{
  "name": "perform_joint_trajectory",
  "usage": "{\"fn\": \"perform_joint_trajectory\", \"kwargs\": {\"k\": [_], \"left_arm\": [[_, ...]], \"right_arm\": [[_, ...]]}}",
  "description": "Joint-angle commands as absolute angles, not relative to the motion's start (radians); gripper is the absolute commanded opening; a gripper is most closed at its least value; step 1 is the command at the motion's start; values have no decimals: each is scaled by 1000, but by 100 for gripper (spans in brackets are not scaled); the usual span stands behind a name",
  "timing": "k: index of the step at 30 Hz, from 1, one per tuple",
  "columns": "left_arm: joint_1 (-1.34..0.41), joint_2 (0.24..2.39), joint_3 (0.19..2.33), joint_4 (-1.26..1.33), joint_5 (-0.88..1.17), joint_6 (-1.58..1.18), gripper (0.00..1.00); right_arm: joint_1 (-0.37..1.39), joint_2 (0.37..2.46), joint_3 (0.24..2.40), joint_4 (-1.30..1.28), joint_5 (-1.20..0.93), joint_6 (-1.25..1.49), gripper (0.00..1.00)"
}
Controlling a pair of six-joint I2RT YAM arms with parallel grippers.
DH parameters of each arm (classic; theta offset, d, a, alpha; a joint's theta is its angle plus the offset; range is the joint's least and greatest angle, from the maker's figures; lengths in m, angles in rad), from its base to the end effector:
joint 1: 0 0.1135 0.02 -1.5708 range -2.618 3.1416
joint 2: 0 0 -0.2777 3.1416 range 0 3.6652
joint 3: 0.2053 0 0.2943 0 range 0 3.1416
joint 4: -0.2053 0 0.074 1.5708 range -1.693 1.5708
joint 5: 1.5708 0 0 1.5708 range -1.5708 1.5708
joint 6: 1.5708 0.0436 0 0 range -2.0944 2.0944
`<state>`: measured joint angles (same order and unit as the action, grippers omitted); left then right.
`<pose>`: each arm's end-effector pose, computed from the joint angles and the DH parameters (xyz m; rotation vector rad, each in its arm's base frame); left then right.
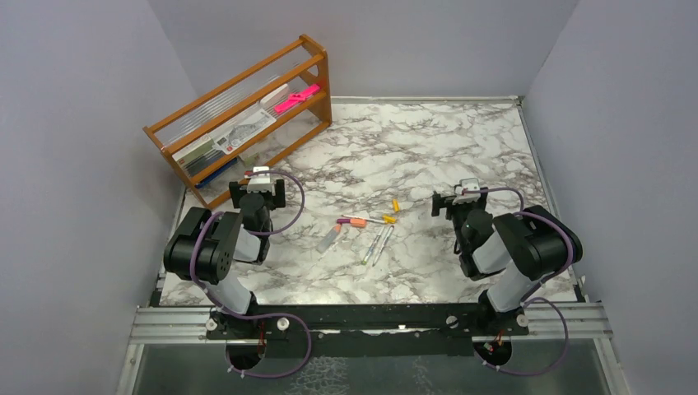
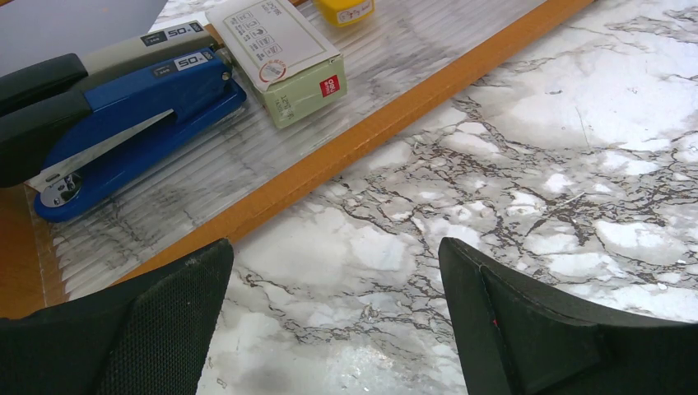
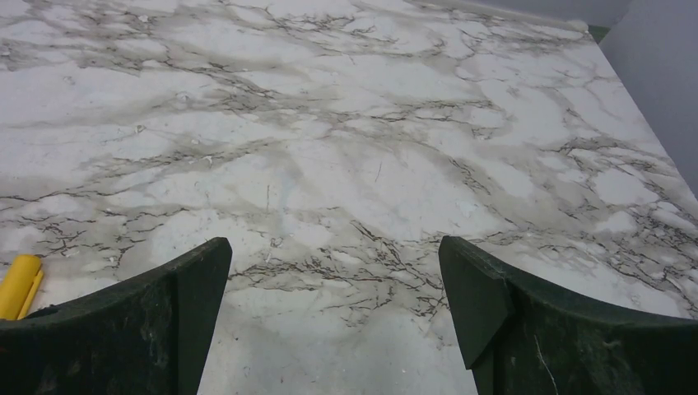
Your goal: Insert the pens into the pen caps
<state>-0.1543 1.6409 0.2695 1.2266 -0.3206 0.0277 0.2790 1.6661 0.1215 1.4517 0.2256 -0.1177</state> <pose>0.2684 -0.0278 0.1033 -0.0820 1.7095 0.1808 0.2237 0.0539 0.0927 -0.1584 1.6542 -0.0653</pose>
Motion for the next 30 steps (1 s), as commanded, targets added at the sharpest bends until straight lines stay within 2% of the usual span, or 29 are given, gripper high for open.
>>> {"fn": "perform_joint_trajectory", "kwargs": {"k": [1,10,13,19,20,22,24,28,30], "left_arm": [[-151,1644,272,1259,-291,14,99],[-130,1641,272,1259,-258,-2,99],[-130,1636,270,1257,-175,25,99],[-131,1475,283,1104,-155,32,99],[-138,1449,287,1078,-163,35,99],[-162,1379,277,1061,-205,44,99],[-179,1305,262,1071,-200,16,99],[-266,1292,316,1078,-147,-63,99],[-271,1282,355,1051,-94,-311,99]], "right_arm": [[270,1655,131,1567,206,-116,100],[268,1657,133,1565,204,-115,100],[257,1645,159,1501,196,-101,100],[263,1596,100,1586,210,-130,100],[272,1542,104,1524,198,-142,100],[276,1366,177,1209,120,-158,100],[276,1217,294,927,95,-39,100],[276,1067,461,709,-178,58,100],[276,1047,555,576,-261,191,100]]}}
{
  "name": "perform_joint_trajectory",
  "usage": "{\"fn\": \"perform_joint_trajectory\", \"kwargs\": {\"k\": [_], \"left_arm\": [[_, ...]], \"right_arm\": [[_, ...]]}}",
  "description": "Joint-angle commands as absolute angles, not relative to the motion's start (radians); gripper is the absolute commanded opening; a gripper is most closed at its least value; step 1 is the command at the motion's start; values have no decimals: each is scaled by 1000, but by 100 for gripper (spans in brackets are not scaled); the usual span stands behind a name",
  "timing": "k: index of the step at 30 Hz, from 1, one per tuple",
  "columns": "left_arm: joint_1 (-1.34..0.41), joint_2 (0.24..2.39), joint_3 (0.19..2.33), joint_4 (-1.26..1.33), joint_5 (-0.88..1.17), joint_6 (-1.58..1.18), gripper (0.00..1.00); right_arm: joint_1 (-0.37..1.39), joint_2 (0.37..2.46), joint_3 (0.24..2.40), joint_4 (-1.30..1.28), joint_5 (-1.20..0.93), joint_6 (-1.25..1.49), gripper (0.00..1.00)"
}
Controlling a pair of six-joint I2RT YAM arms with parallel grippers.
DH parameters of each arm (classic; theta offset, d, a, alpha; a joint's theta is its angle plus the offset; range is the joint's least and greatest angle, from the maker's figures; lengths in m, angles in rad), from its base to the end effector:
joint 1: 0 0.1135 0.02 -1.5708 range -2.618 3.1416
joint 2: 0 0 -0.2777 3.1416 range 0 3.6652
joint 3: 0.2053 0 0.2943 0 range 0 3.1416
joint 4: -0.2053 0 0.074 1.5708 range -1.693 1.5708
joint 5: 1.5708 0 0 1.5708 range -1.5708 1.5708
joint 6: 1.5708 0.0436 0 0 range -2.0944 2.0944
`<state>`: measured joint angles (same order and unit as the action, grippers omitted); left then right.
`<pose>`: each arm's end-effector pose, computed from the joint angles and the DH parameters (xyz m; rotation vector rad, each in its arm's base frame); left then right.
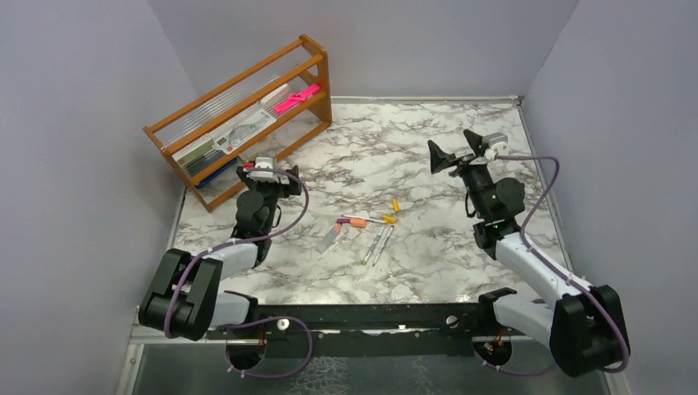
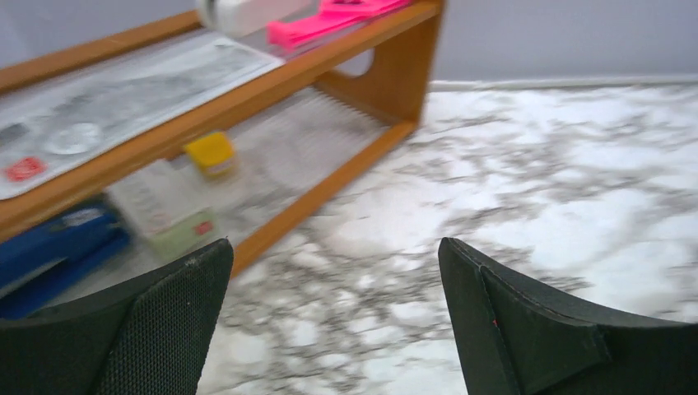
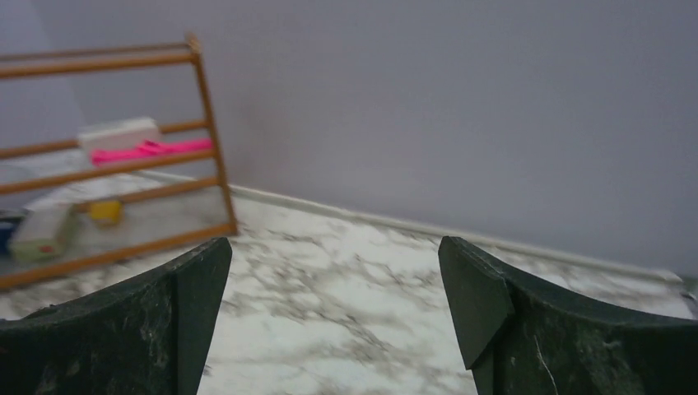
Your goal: Insert the pens into the pen caps
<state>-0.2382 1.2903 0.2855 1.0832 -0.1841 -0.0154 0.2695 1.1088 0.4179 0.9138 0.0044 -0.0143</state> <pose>0.2592 -0.0547 0.1785 0.0178 1.4940 -0.0672 0.2614 0.0720 0.2507 -0.1874 1.3379 0.2123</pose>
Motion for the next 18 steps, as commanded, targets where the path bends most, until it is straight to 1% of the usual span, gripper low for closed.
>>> {"fn": "perform_joint_trajectory", "kwargs": {"k": [1,3,5,6,10,13,14,15,16,17,18], "left_arm": [[-268,1271,397,984,-31,-410,99],[-276,1270,509,821,123,-486,99],[-286,1280,572,790,262,-530,99],[-290,1279,586,790,290,-560,99],[-290,1267,618,777,337,-726,99],[-292,1273,682,699,392,-808,99],[-297,1269,700,680,396,-806,95],[-311,1260,728,591,376,-774,92],[-332,1254,773,487,323,-714,89],[-365,1252,817,376,252,-634,85],[-394,1256,866,281,176,-566,67]], "right_arm": [[276,1050,616,468,-261,273,100],[276,1069,736,215,-215,358,100],[276,1115,840,-13,-88,406,100],[275,1121,857,-53,-65,410,99],[274,1011,764,-1,-29,425,99],[275,929,698,-21,61,514,100],[275,912,685,-30,54,528,100],[275,897,675,-25,20,521,100],[275,887,664,-11,-14,514,93],[275,880,655,4,-58,509,81],[275,876,644,18,-92,505,64]]}}
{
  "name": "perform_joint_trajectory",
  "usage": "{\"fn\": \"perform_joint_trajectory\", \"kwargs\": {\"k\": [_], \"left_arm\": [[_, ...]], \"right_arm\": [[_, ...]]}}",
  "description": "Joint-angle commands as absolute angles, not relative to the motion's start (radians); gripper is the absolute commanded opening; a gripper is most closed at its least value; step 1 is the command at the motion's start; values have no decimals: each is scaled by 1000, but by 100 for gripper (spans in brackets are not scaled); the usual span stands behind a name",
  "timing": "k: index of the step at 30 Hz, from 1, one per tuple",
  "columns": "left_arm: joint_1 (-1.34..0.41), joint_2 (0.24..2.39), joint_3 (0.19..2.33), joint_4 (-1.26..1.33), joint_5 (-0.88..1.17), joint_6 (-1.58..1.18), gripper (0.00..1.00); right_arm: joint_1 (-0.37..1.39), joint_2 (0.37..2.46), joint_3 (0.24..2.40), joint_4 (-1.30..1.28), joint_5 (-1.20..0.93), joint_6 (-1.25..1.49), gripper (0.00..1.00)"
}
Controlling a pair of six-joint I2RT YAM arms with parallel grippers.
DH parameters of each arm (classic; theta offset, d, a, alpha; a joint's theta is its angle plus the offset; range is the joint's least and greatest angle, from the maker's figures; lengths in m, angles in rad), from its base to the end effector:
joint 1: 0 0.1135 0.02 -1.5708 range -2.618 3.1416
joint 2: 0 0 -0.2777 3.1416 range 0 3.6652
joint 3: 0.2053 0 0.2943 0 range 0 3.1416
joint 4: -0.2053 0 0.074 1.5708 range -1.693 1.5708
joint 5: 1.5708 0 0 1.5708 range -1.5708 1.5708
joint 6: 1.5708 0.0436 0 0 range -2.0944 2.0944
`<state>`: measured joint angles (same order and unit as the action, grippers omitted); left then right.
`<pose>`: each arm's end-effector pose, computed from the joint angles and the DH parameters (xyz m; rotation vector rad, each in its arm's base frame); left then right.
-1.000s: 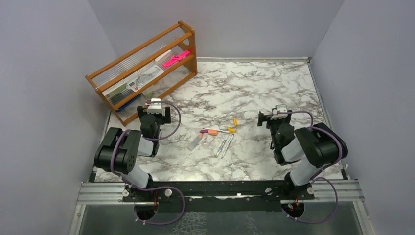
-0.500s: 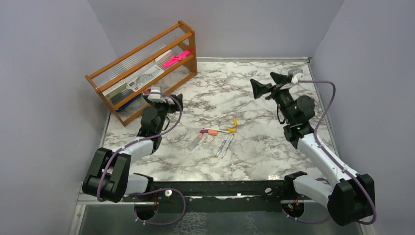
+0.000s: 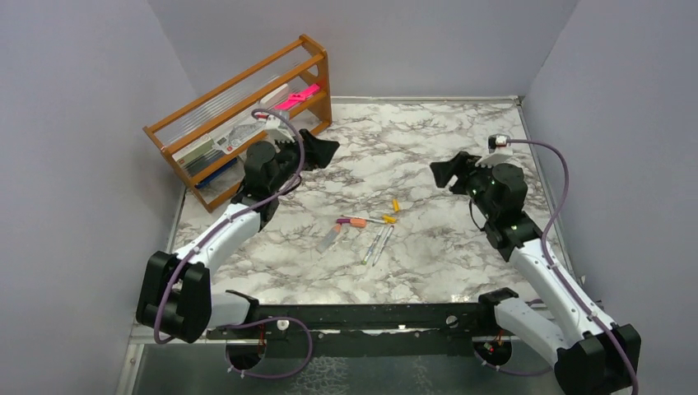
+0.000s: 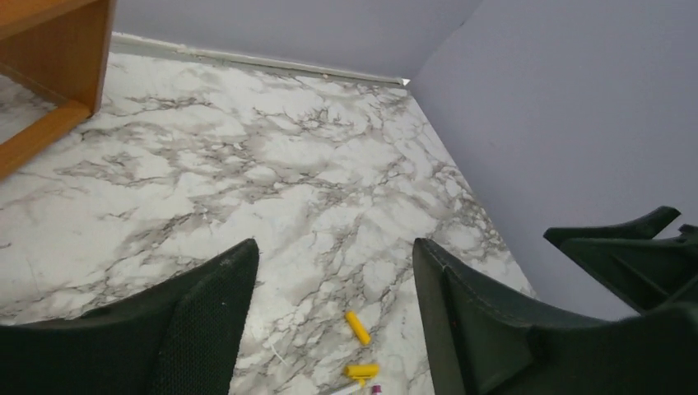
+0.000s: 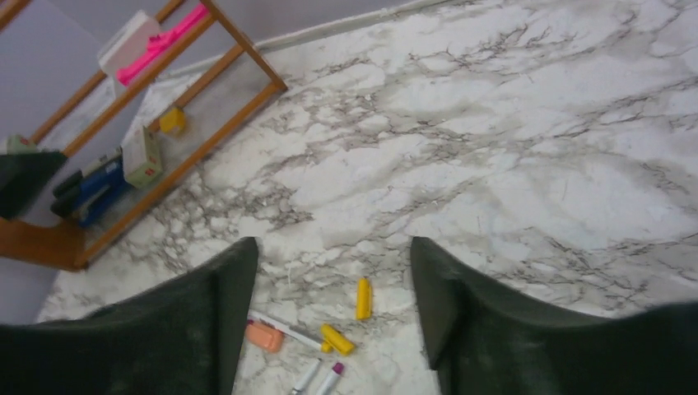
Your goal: Insert the pens into the pen caps
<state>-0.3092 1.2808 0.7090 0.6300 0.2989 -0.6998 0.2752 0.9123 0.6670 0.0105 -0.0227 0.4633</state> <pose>0.3112 -0.1129 0.2809 -0.0595 1.6050 -1.0216 0.2485 0.0712 0.2940 0.1563 1.8326 0.5432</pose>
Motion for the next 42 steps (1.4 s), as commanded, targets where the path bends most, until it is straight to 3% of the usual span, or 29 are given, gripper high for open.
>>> {"fn": "perform_joint_trajectory", "kwargs": {"k": [1,2,3,6,7,9,10,11,12,13,14,16,17,18,19,20,21,22,27,32,35,38,42], "left_arm": [[-420,1265,905,200,108,-522,31],[-437,1272,925,153,70,-496,6],[-442,1277,930,126,55,-486,0],[-451,1276,901,77,42,-460,3],[-460,1273,888,59,31,-440,23],[-483,1266,871,14,-12,-404,93],[-493,1267,864,-6,-30,-391,98],[-501,1271,854,-21,-35,-379,88],[-510,1278,844,-25,-40,-369,66],[-524,1286,830,-23,-53,-367,37],[-546,1294,812,-17,-92,-372,24],[-601,1305,752,31,-144,-362,14],[-630,1311,720,57,-155,-344,18],[-656,1316,698,67,-176,-333,43],[-682,1318,674,80,-187,-320,63],[-701,1316,652,95,-191,-308,79],[-715,1309,631,110,-193,-302,94],[-720,1299,613,128,-188,-301,98],[-721,1252,589,155,-236,-322,99],[-719,1216,594,157,-311,-391,99],[-718,1212,594,185,-311,-409,99],[-718,1206,596,194,-333,-414,99],[-718,1198,595,187,-354,-392,83]], "right_arm": [[275,881,630,31,-108,515,43],[275,890,615,34,-109,542,21],[275,904,603,47,-135,549,4],[276,989,601,64,-254,508,1],[276,1016,600,67,-283,514,3],[277,1046,580,108,-331,518,50],[279,1052,562,146,-356,518,61],[281,1061,548,178,-374,518,56],[284,1079,547,184,-382,518,42],[287,1102,556,175,-386,510,14],[291,1131,569,158,-389,498,3],[311,1189,588,143,-385,475,1],[329,1219,599,132,-363,468,1],[348,1245,613,115,-338,460,11],[370,1271,627,99,-310,452,27],[396,1292,639,88,-275,445,42],[422,1314,655,73,-242,438,49],[449,1337,674,59,-209,432,52],[555,1435,773,-43,-61,389,52],[628,1466,825,-149,67,420,41],[672,1462,809,-189,131,477,49],[696,1447,782,-224,157,542,50],[732,1421,751,-238,153,596,44]]}}
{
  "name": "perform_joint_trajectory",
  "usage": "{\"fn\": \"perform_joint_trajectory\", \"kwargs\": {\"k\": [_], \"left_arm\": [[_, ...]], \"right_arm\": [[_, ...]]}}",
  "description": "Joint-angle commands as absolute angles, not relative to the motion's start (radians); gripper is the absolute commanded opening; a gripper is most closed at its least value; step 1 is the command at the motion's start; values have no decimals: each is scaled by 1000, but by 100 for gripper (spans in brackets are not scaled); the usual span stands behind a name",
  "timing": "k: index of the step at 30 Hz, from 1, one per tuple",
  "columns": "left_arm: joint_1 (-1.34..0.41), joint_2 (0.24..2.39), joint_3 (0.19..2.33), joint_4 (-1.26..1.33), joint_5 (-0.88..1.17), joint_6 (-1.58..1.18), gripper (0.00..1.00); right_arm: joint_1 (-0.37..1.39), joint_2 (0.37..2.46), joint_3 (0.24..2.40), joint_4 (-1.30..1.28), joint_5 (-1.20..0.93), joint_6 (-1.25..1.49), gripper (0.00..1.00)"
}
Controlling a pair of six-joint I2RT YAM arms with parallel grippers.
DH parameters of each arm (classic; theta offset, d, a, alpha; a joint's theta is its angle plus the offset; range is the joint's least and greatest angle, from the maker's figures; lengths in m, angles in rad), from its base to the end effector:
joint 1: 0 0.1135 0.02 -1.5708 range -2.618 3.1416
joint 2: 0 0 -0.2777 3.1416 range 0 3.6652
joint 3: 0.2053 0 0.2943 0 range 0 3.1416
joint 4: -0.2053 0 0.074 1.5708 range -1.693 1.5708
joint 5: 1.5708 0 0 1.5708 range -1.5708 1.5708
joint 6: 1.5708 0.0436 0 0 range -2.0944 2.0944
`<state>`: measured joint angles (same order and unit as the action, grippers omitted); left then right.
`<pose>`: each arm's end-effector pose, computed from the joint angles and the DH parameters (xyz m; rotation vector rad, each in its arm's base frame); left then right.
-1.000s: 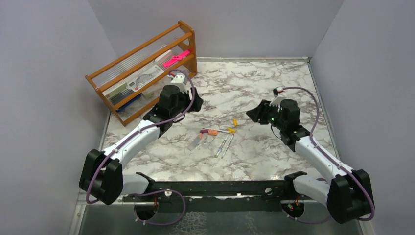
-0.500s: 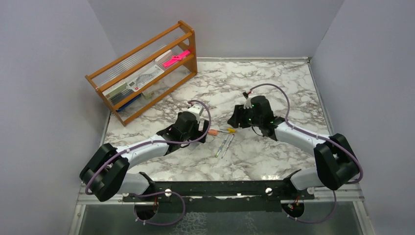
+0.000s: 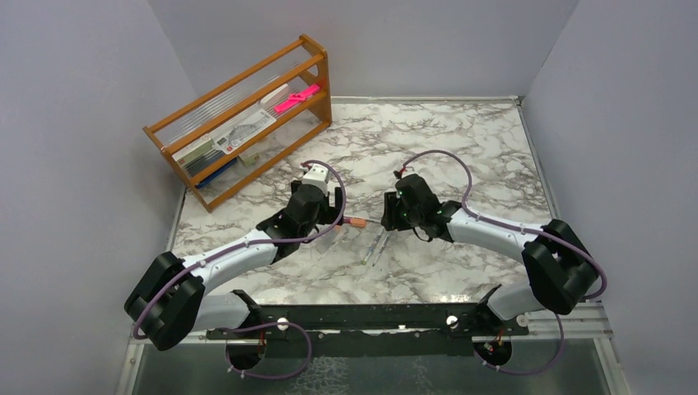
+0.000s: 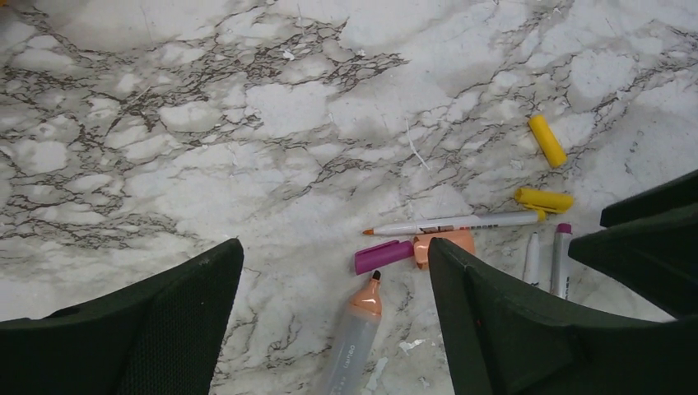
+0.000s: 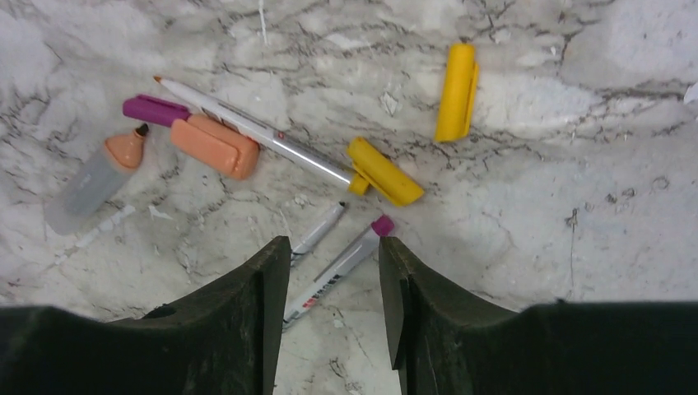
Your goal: Insert the pens into the pen caps
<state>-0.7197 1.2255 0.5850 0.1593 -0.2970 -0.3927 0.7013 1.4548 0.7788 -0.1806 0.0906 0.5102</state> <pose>0.2306 -0.1851 0.1972 0.1499 2.0466 -0.3942 0.2524 0.2080 0.1671 -0.1941 2.4634 0.4328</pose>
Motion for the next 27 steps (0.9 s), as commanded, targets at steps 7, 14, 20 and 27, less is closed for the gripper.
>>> {"fn": "perform_joint_trajectory", "kwargs": {"k": [7,14,20,27], "left_arm": [[-736,1243,599,238,-178,-345,31],[-834,1310,624,213,-61,-355,60],[-878,1368,604,207,-41,-340,64],[-950,1438,632,199,-77,-324,64]], "right_arm": [[771,1371,741,-253,196,685,39],[697,1325,800,-377,286,632,52],[545,1219,757,-345,235,565,51],[540,1198,746,-350,235,542,51]]}}
